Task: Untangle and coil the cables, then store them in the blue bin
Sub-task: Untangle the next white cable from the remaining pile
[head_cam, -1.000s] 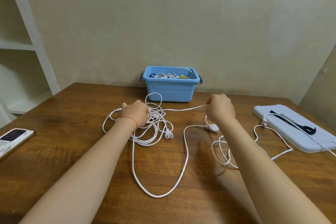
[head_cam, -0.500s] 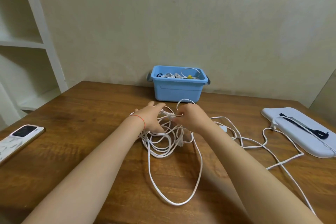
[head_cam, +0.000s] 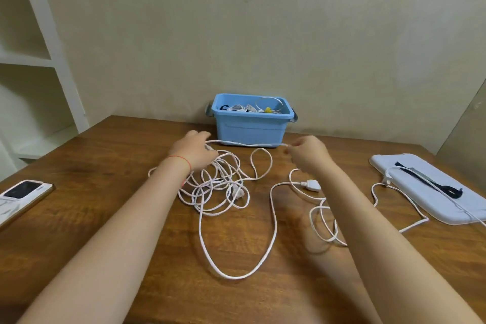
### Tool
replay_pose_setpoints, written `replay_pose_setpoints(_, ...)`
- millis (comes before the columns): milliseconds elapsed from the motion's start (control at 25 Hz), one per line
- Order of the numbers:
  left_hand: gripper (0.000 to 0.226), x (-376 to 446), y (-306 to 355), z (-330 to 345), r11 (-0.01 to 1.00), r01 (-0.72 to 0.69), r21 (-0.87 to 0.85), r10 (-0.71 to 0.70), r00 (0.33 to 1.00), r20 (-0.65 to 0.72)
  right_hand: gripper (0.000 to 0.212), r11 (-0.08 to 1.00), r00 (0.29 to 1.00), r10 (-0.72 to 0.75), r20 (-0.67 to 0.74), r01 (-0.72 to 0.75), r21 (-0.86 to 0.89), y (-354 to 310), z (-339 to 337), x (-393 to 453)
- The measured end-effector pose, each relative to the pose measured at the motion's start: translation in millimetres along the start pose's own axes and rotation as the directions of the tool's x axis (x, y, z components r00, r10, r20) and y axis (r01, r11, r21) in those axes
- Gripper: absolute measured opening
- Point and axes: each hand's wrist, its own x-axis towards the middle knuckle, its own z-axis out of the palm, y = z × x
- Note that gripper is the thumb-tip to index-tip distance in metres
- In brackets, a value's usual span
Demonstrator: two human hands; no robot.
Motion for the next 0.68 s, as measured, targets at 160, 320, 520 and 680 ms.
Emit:
replay_pose_setpoints(160,0.036,-11.3,6.3,-0.2,0.945,-0.017,0.327,0.066,0.988,-0.140,0.007,0.876,0.990,0.138,0.009,-0.118,-0.468,1.2,0.6,-5.9)
replay_pose_setpoints(320,0.034,-16.7,-10.8,13.0,0.970,0.020,0.242,0.009,0.993,-0.118,0.026,0.815,0.976,0.190,-0.105,-0.217,-0.538,12.8,-5.6,-7.1)
replay_pose_setpoints(520,0.047,-11.6,9.6,25.3,0.962,-0.117,0.248,0.176,0.958,-0.228,0.022,0.948,0.989,0.000,-0.145,-0.046,-0.316,18.7,-0.1,-1.4)
replay_pose_setpoints(680,0.044,6.7,46.8,40.8,0.944,-0.317,0.091,0.324,0.943,-0.076,0.022,0.986,0.954,-0.165,-0.249,0.153,-0.065,22.3,-16.5,2.1)
